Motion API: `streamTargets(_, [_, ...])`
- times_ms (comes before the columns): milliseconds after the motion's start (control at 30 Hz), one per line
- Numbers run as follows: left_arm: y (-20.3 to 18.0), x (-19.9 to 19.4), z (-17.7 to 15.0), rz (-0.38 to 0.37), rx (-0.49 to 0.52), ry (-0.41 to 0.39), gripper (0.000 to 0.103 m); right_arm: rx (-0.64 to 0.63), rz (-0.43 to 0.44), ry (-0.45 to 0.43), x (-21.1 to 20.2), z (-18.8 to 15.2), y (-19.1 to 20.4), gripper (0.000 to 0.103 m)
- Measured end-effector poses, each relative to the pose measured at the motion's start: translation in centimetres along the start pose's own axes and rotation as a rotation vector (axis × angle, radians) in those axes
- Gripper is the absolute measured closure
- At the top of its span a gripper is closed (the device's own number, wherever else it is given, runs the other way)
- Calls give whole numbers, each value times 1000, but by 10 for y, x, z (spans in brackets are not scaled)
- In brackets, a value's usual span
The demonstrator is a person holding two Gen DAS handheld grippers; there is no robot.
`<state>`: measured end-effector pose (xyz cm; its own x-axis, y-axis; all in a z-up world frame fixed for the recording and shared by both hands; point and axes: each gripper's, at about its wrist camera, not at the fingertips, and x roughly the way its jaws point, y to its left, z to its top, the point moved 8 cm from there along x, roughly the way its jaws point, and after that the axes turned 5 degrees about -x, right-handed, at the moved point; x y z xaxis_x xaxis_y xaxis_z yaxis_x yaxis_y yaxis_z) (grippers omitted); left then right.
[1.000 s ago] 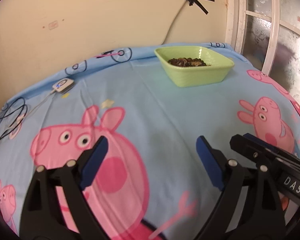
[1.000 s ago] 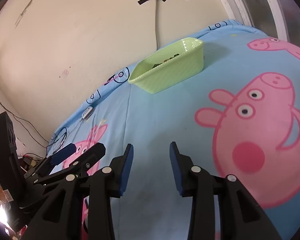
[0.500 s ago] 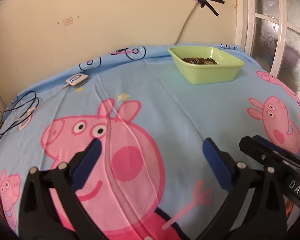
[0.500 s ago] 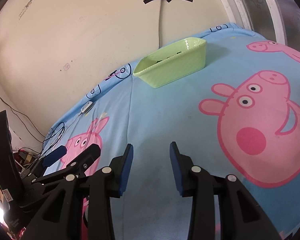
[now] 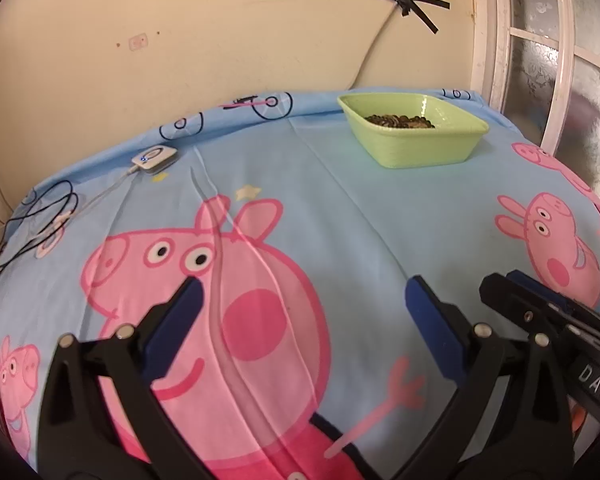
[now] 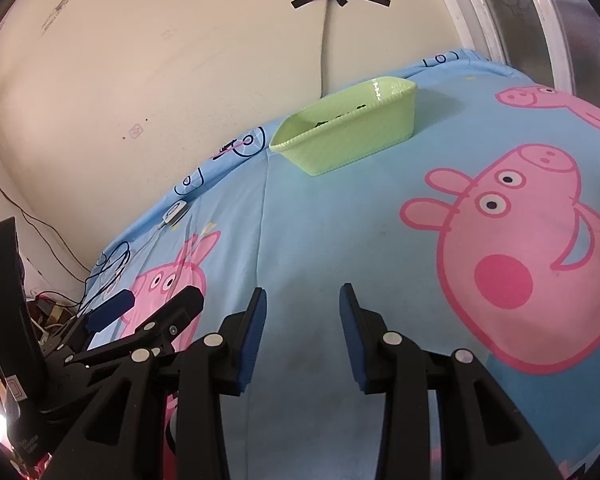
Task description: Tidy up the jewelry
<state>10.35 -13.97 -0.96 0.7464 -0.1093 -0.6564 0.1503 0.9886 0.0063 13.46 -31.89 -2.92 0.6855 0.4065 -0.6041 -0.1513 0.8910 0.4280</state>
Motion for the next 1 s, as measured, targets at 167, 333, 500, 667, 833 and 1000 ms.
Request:
streamTargets(167, [-1, 1, -2, -5, -1, 18, 6, -2, 1, -8, -2, -1, 1, 90])
streamTargets(333, [0, 4, -4, 1, -12, 38, 6, 2, 3, -4, -3, -1, 1, 90])
streamTargets(500, [1, 4, -5, -9, -20, 47, 6, 1, 7, 2, -2, -1, 0, 90])
streamTargets(667, [2, 4, -6, -7, -20, 55, 6, 4, 10, 7, 0, 0, 0, 90])
streamTargets(833, [2, 4, -7, 0, -15, 62, 6, 5, 8, 9, 1, 0, 1, 90])
streamTargets(1000, [2, 8, -12, 15, -7, 96, 6, 6, 7, 7, 1, -1, 1, 90])
